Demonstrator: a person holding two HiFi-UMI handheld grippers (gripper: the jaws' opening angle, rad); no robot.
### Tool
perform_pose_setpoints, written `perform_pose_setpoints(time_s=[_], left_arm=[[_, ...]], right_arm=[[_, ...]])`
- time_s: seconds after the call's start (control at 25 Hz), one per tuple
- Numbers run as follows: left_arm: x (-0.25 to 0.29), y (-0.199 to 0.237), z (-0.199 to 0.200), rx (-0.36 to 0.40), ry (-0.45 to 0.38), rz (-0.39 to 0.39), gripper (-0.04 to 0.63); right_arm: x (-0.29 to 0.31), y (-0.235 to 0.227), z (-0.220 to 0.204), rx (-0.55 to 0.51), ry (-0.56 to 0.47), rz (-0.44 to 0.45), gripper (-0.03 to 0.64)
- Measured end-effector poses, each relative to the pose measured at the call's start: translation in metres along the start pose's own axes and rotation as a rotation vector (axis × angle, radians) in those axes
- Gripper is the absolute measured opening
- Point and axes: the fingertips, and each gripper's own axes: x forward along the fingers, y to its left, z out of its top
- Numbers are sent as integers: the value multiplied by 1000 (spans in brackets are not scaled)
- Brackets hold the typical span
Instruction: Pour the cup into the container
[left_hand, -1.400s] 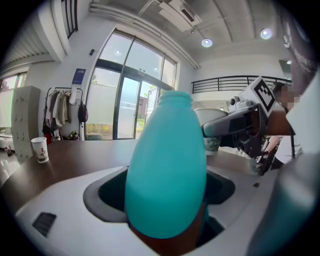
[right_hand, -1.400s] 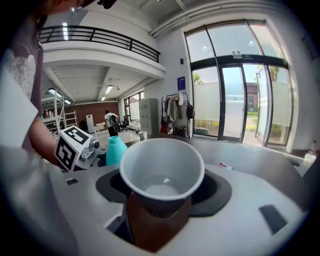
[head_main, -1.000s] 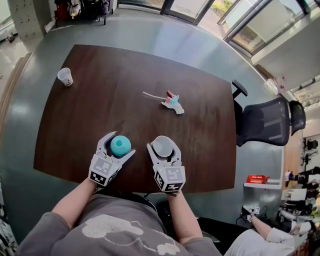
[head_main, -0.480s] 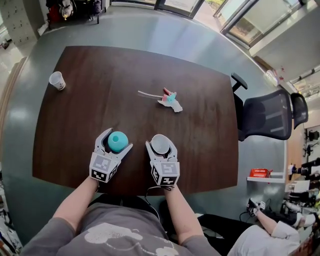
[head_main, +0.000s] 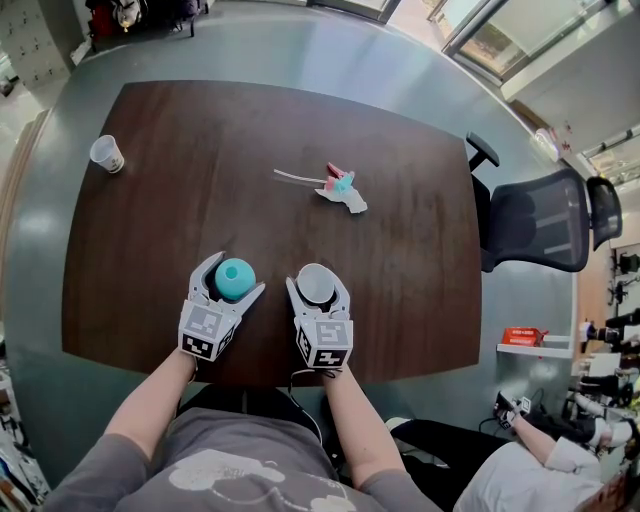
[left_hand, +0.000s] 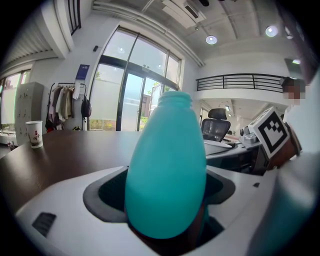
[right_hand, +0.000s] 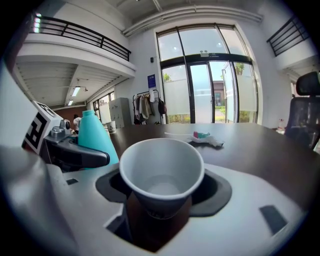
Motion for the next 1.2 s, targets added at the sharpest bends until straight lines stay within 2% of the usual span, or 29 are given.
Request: perform_pose_setpoints(time_s=[0.2,0.52,0.76,1.04,1.2], left_arm=[[-2,-2,-5,10,18,-2,419],[-1,-5,-5,41,-2,-4,419],[-1,-4,-8,38,11,-2,420],[-8,-4,-11,42,8,-11,420],[-17,-1,-15,39,15,3,426]], right_arm=[[0,3,0,-16,-4,5,293],[2,4,2,-23,-11,32,293],[3,4,2,0,1,53,298],[2,11,0,-13,11,53,381],[-4,14,-5,-41,41,47,397]])
